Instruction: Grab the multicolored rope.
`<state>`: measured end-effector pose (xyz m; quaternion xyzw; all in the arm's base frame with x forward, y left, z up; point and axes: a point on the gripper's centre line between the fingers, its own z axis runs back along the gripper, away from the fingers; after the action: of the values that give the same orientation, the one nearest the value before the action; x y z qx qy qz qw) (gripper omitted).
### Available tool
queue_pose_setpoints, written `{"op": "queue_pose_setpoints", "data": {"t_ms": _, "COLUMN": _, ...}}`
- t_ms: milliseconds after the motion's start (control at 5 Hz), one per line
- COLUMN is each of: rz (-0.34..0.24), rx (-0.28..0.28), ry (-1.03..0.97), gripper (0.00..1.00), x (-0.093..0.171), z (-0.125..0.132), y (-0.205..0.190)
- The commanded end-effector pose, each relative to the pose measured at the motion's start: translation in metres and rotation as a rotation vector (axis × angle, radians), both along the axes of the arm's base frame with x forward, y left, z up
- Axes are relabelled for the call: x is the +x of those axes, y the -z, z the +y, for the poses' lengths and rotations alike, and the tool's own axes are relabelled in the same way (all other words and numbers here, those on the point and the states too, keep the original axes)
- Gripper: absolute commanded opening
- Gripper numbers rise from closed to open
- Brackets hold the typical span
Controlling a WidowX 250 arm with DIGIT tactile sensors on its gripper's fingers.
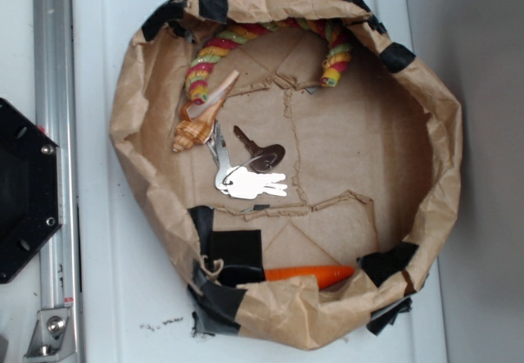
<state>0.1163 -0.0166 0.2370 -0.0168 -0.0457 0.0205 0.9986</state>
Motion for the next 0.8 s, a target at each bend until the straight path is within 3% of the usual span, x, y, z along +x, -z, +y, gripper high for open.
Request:
{"op": "queue_pose_setpoints", "data": {"t_ms": 0, "rz": 0.000, "rx": 0.000, "ry": 0.000, "gripper": 1.00, "x": 0.000, "z": 0.000, "y": 0.000}}
{"op": "queue_pose_setpoints", "data": {"t_ms": 200, "rz": -0.103, "rx": 0.116, "ry": -0.007, "gripper": 1.00, "x": 0.050, "z": 0.005, "y": 0.017}}
{"op": "queue_pose_setpoints", "data": {"t_ms": 400, "rz": -0.173, "rx": 0.193, "ry": 0.035, "gripper": 1.00, "x": 0.098, "z": 0.005, "y": 0.037}}
{"op": "queue_pose_setpoints", "data": {"t_ms": 600, "rz": -0.131, "rx": 0.232, "ry": 0.053, "gripper": 1.00, "x": 0.126, "z": 0.024, "y": 0.076}}
